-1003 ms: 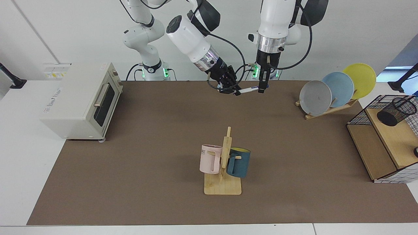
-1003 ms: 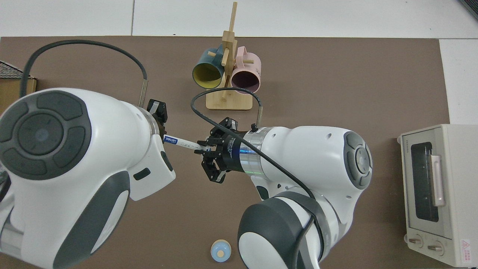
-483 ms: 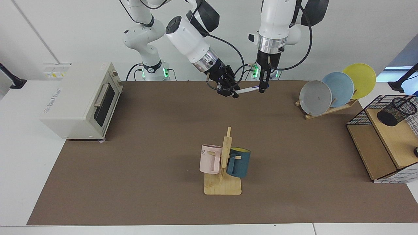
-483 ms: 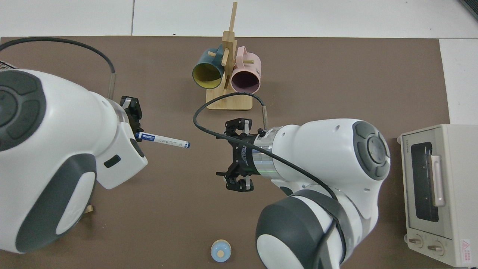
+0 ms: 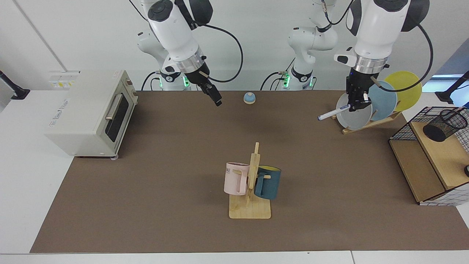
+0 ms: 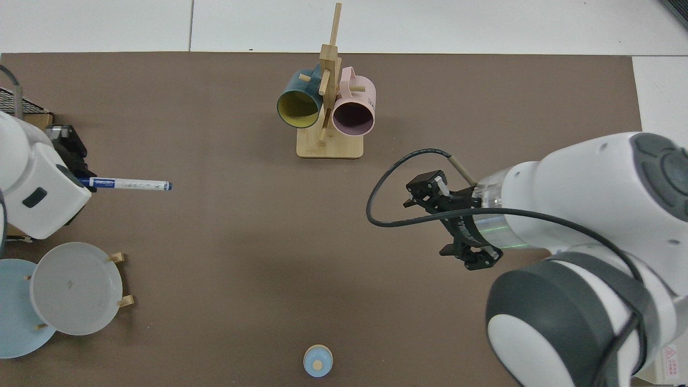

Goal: Put markers into pen holder

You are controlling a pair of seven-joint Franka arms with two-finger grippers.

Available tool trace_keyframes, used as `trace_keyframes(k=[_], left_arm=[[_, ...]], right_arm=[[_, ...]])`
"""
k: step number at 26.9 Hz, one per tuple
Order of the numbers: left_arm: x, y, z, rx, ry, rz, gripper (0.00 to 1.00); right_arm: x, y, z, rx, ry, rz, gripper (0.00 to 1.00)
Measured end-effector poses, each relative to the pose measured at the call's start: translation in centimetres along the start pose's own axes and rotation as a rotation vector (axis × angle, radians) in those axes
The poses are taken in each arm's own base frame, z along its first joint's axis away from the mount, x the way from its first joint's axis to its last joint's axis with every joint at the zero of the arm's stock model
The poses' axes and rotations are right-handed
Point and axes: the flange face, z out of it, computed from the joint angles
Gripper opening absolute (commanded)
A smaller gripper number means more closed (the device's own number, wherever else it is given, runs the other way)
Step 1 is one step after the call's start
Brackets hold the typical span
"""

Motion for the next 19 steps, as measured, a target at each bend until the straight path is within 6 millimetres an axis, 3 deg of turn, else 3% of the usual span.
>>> trace_keyframes(k=[4, 8, 14, 19], left_arm=[[-3.5, -0.3, 0.5, 0.004, -0.127, -0.024, 0.0], [-7.5, -0.6, 1.2, -0.004, -0.248, -0.025, 0.0], [-13.8, -1.6, 3.2, -0.053, -0.311, 0.014, 0.0], [-19.0, -1.2, 3.7, -0.085, -0.383, -0.028, 0.0]], right_arm=[[4.3, 2.3, -2.4, -0.009, 0.055, -0.186, 1.0], [7.2, 3.9, -3.7, -0.071, 0.143, -0.412, 1.0], [9.4, 5.1, -4.5, -0.184, 0.22, -0.689, 1.0], [10.4, 5.6, -5.1, -0.237, 0.241, -0.841, 1.0]])
